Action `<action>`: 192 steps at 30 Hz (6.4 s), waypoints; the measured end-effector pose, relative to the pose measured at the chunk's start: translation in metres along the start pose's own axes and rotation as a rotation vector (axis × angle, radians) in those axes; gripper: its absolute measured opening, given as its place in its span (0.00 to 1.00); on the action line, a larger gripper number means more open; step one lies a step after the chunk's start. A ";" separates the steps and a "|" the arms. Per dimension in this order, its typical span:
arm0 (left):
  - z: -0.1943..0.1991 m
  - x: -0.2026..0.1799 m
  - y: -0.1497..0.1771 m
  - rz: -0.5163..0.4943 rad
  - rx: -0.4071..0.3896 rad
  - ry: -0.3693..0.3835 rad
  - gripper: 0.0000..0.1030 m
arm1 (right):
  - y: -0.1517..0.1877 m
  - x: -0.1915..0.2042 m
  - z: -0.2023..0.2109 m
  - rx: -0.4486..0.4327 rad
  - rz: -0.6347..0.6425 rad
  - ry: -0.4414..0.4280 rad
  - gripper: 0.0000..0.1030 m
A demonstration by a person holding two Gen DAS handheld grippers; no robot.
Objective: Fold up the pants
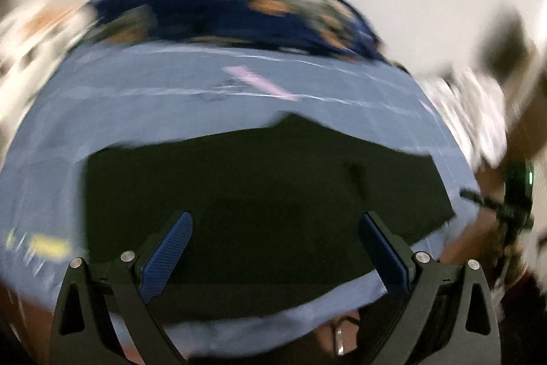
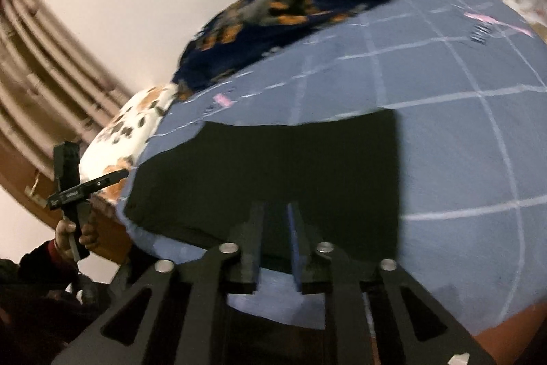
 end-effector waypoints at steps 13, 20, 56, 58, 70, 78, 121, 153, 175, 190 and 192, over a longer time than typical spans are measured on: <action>0.012 0.139 0.058 0.440 0.168 0.114 0.85 | 0.005 0.096 -0.075 0.115 0.072 -0.147 0.30; -0.017 0.144 0.070 0.536 0.210 0.167 0.85 | 0.020 0.106 -0.085 0.145 0.057 -0.161 0.32; -0.039 0.119 0.059 0.585 0.199 0.227 0.84 | 0.014 0.081 -0.082 0.076 -0.135 -0.193 0.55; -0.036 0.118 0.056 0.575 0.181 0.238 0.84 | 0.016 0.080 -0.085 0.087 -0.150 -0.193 0.55; -0.040 0.130 0.056 0.588 0.171 0.207 0.48 | 0.021 0.081 -0.092 0.103 -0.168 -0.197 0.58; -0.043 0.130 0.052 0.563 0.157 0.183 0.44 | 0.022 0.082 -0.093 0.102 -0.176 -0.205 0.60; -0.109 -0.241 0.078 -0.512 0.186 0.298 0.36 | -0.001 0.011 -0.083 -0.108 -0.728 -0.556 0.74; -0.094 -0.120 0.038 -0.213 0.162 0.173 0.56 | 0.015 -0.071 -0.010 -0.142 -0.642 -0.226 0.18; -0.132 -0.131 0.038 -0.184 0.181 0.157 0.57 | 0.052 -0.125 0.005 -0.151 -0.781 -0.171 0.18; -0.151 -0.138 0.061 -0.311 0.171 0.089 0.57 | 0.054 -0.127 -0.001 -0.140 -0.798 -0.189 0.18; -0.150 -0.135 0.063 -0.329 0.151 0.088 0.58 | 0.055 -0.128 -0.002 -0.140 -0.804 -0.192 0.18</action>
Point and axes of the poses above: each gripper's, at about its wrist camera, not at the fingertips, and z roughly against the way its jaws point, x to its left, y to its underside, the point moved 8 cm from there along -z, roughly the way its jaws point, and after that the axes turned 6 degrees about z, right-handed, at the moved point
